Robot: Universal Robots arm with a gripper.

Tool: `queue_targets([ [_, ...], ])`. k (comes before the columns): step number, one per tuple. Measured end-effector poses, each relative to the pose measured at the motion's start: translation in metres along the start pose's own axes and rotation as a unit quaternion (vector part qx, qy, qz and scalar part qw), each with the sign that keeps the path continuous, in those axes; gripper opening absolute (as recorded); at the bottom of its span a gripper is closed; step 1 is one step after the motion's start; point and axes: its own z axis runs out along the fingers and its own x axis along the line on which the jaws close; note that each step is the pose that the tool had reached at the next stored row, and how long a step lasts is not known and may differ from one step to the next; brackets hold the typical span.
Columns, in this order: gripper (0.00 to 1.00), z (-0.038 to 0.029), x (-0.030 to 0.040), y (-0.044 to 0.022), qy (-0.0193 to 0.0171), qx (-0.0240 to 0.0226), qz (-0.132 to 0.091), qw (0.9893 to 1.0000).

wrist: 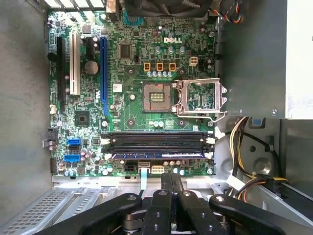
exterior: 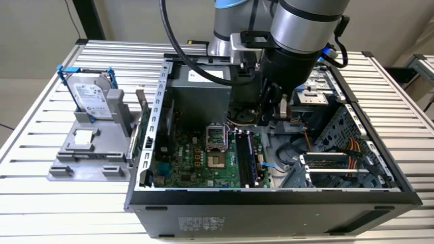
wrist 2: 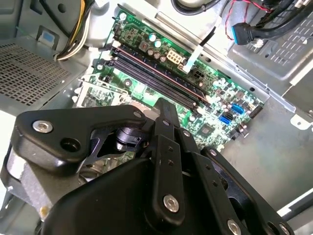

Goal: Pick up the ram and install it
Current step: 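Press down the ram until it locks into place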

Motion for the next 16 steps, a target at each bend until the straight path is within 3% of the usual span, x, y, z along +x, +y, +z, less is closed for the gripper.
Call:
queue_targets([
  [16,0.00,-0.0072,-0.0002,0.0002,0.0000,-0.0005,0.000,1.0000],
])
